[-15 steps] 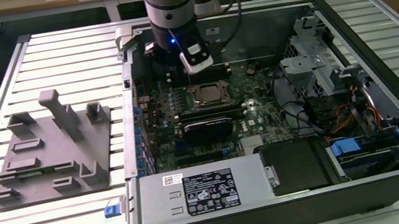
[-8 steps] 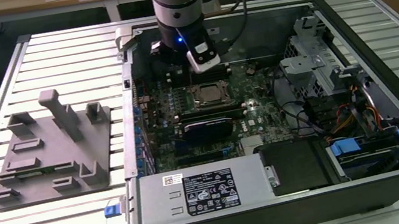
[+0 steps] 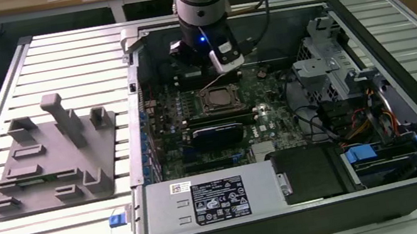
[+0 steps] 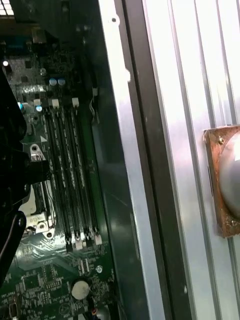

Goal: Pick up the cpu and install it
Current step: 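Install the first cpu locking lever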

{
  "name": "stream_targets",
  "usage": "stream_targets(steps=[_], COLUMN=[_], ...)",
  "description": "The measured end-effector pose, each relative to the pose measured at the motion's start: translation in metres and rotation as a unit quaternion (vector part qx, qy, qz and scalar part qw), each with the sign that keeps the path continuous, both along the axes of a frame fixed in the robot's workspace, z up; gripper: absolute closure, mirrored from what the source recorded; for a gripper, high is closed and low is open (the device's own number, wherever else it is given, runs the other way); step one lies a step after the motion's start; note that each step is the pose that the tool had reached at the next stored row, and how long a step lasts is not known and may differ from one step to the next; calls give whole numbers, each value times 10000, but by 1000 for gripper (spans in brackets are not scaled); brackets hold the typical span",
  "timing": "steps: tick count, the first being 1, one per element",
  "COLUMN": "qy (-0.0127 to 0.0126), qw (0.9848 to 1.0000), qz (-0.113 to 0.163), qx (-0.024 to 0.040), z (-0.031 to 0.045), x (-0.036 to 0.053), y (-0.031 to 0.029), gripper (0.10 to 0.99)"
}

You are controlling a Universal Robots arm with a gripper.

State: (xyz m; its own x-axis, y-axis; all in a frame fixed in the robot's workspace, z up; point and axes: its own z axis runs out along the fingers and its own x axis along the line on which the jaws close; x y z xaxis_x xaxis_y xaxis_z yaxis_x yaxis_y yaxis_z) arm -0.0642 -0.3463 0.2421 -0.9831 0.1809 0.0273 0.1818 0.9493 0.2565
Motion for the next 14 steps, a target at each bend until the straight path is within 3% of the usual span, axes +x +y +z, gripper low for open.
stream_targets(steps=[6,9,14], qy=[1,-4,-35], qw=[10000,10000,10000], qz=[-3,-3,-4], qx=[0,0,0], z=[-3,-21,-62], x=[140,153,159], y=[0,0,0], gripper=[980,980,980])
